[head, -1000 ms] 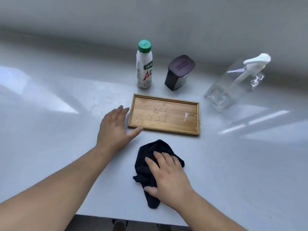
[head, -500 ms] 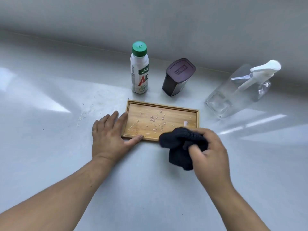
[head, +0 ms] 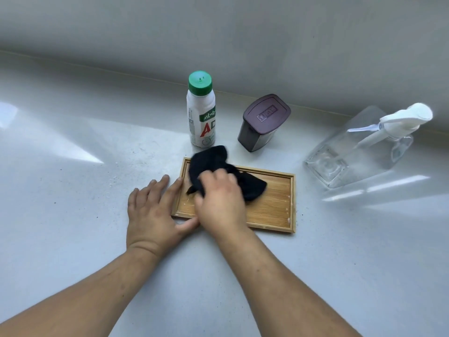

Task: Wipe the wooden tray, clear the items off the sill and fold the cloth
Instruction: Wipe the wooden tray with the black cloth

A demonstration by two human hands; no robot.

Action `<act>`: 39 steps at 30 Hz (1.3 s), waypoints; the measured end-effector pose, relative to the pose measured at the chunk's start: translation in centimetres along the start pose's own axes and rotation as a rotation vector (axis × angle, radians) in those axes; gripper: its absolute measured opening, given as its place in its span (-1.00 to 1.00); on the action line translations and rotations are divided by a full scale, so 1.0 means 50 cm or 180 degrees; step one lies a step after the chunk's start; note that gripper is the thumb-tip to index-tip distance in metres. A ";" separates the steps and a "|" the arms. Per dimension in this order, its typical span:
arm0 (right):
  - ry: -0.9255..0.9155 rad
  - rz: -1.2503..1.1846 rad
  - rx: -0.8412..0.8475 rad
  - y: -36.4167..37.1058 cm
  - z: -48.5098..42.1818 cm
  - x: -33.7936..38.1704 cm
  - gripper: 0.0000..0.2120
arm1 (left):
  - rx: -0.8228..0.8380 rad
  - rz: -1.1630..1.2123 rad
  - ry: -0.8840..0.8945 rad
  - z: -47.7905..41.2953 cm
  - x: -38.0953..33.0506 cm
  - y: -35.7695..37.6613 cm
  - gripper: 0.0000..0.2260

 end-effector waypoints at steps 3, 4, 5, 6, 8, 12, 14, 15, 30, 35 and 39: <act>-0.0207 -0.0021 0.0344 -0.018 0.023 -0.024 -0.72 | 0.0032 0.0007 -0.0006 0.000 0.001 0.000 -0.13; -0.0082 0.0009 0.0324 -0.042 0.031 -0.058 -0.70 | 0.0042 -0.0010 -0.0010 0.000 0.002 0.000 -0.10; 0.0086 0.0086 0.0215 -0.070 0.040 -0.097 -0.69 | 0.0061 -0.0024 -0.0017 0.000 0.003 -0.001 -0.08; 0.0267 0.0171 0.0036 -0.100 0.046 -0.137 -0.69 | 0.0075 -0.0029 -0.0024 -0.001 0.004 -0.001 -0.06; 0.0626 0.0242 -0.0256 -0.143 0.053 -0.195 -0.72 | 0.0083 -0.0022 -0.0013 -0.002 0.006 -0.001 -0.05; 0.0904 0.0197 -0.0443 -0.128 0.041 -0.172 -0.76 | 0.0125 -0.0040 0.0009 -0.001 0.005 -0.004 -0.05; 0.0862 0.0089 -0.0423 -0.116 0.044 -0.149 -0.75 | 0.0121 -0.0046 0.0018 -0.001 0.004 -0.005 -0.05; 0.0854 0.0064 -0.0382 -0.115 0.053 -0.146 -0.75 | 0.0115 -0.0050 0.0022 -0.002 0.004 -0.005 -0.05; 0.1383 -0.1232 -0.0380 -0.109 -0.039 -0.086 -0.63 | 0.0210 -0.0028 -0.0047 -0.001 0.001 -0.014 -0.03; 0.0812 -0.1774 0.0412 0.010 -0.022 0.046 -0.72 | 0.0129 -0.0050 -0.0053 -0.002 0.004 -0.004 -0.22; 0.0633 -0.1511 0.0709 0.018 -0.011 0.041 -0.76 | 0.0130 -0.0047 -0.0058 -0.002 0.005 0.001 -0.29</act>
Point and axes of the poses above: each hand's wrist, its own z-axis away from the middle knuckle, its own y-axis out of the palm, x = y × z, the point moved 4 cm from there along -z, towards the middle knuckle, and after that the axes turned 11 degrees about -z, right-handed, at the moved point
